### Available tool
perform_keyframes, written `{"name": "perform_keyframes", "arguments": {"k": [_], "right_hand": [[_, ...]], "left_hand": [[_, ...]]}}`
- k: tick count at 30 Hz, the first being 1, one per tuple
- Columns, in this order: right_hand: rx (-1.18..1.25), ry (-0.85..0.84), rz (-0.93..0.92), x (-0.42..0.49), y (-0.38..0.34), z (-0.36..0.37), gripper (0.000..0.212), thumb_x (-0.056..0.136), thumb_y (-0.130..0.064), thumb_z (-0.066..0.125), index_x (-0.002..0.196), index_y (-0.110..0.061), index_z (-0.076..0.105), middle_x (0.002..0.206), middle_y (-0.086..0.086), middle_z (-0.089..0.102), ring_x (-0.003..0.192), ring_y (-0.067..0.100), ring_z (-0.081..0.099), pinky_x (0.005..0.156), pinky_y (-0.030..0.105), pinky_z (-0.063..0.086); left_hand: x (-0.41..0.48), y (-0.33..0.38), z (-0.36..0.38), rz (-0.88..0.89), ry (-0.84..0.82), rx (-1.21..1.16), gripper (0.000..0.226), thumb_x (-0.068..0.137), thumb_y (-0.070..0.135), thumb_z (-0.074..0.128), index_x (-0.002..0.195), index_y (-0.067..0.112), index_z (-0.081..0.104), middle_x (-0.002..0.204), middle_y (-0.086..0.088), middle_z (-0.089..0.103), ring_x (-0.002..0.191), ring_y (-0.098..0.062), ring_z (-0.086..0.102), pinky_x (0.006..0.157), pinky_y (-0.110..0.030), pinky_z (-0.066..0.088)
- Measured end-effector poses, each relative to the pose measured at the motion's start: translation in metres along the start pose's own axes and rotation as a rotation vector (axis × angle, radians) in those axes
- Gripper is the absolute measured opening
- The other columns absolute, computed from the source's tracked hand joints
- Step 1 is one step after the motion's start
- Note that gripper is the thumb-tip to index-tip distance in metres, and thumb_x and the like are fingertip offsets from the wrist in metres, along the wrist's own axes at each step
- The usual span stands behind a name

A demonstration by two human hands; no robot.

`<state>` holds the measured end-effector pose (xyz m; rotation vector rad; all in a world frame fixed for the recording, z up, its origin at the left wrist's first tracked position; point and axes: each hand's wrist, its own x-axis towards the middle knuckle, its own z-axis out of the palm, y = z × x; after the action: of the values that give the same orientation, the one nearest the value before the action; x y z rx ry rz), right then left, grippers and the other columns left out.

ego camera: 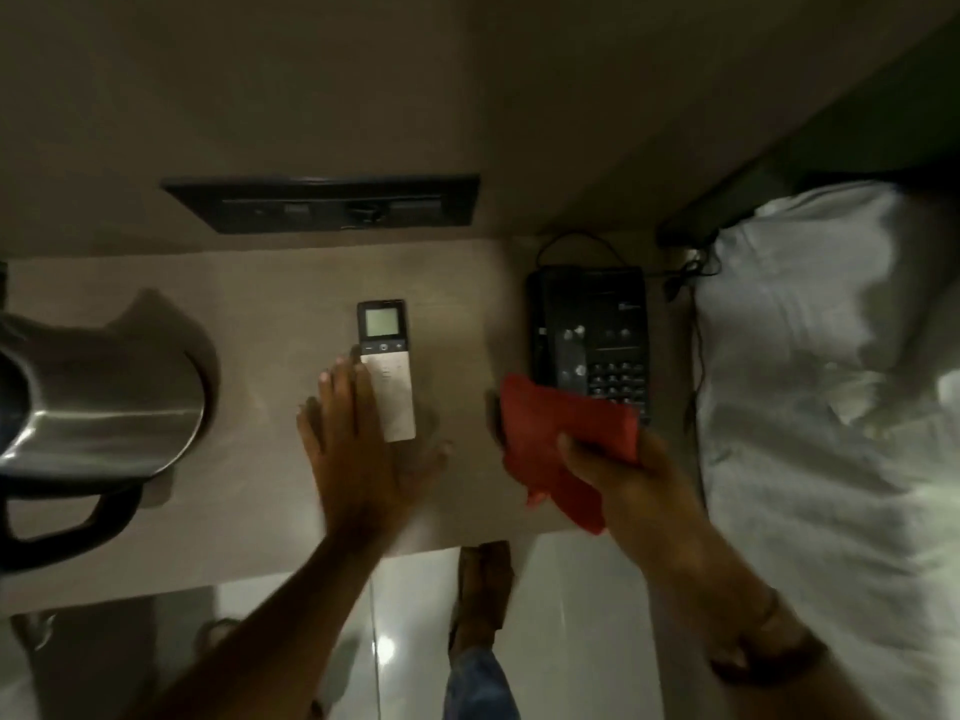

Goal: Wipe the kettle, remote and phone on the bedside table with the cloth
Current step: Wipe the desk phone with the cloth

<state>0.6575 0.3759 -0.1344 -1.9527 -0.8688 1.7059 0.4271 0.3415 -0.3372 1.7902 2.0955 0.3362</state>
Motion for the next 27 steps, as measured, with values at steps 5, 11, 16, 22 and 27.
{"name": "perform_keyframes", "arguments": {"k": [5,11,16,22,27], "right_hand": [[-0.079,0.084,-0.250,0.025,-0.043,-0.050,0.057,0.104,-0.017,0.060,0.087,-0.071,0.070,0.088,-0.036,0.077,0.086,-0.008,0.076,0.069,0.017,0.062],[-0.742,0.139,-0.528,0.130,-0.031,-0.042,0.063,0.101,-0.003,0.052,0.160,-0.023,0.041,0.169,0.003,0.040,0.160,0.029,0.028,0.128,0.049,0.032],[-0.941,0.062,-0.597,0.123,0.048,-0.031,0.069,0.097,-0.025,0.035,0.165,-0.020,0.024,0.176,0.005,0.018,0.163,0.035,0.003,0.129,0.056,0.024],[-0.986,-0.044,-0.582,0.059,0.104,-0.043,0.067,0.095,-0.027,0.036,0.161,-0.017,0.027,0.170,0.005,0.021,0.158,0.038,0.014,0.123,0.062,0.031],[-0.827,-0.177,-0.355,0.048,0.089,-0.063,0.047,0.099,-0.008,0.050,0.144,-0.012,0.061,0.149,0.017,0.061,0.140,0.040,0.057,0.114,0.052,0.051]], "left_hand": [[0.002,0.132,0.033,0.201,-0.138,-0.171,0.134,0.078,0.098,0.047,0.174,0.016,0.003,0.183,-0.008,0.002,0.170,-0.026,0.000,0.136,-0.057,0.009],[0.015,0.167,0.071,0.025,-0.098,-0.221,0.133,0.074,0.088,0.061,0.171,0.007,0.019,0.177,-0.015,0.028,0.166,-0.031,0.021,0.135,-0.059,0.014],[0.014,0.157,0.084,0.088,-0.027,-0.112,0.093,0.094,0.075,0.044,0.165,0.015,0.038,0.170,-0.011,0.045,0.163,-0.030,0.031,0.134,-0.056,0.015],[0.011,0.145,0.091,0.117,0.037,-0.181,0.095,0.101,0.074,0.035,0.168,0.006,0.026,0.175,-0.013,0.033,0.163,-0.024,0.019,0.134,-0.051,0.012],[0.015,0.150,0.086,0.037,-0.044,-0.196,0.097,0.099,0.082,0.017,0.172,0.019,0.012,0.178,-0.003,0.027,0.167,-0.017,0.013,0.135,-0.030,-0.008]]}}
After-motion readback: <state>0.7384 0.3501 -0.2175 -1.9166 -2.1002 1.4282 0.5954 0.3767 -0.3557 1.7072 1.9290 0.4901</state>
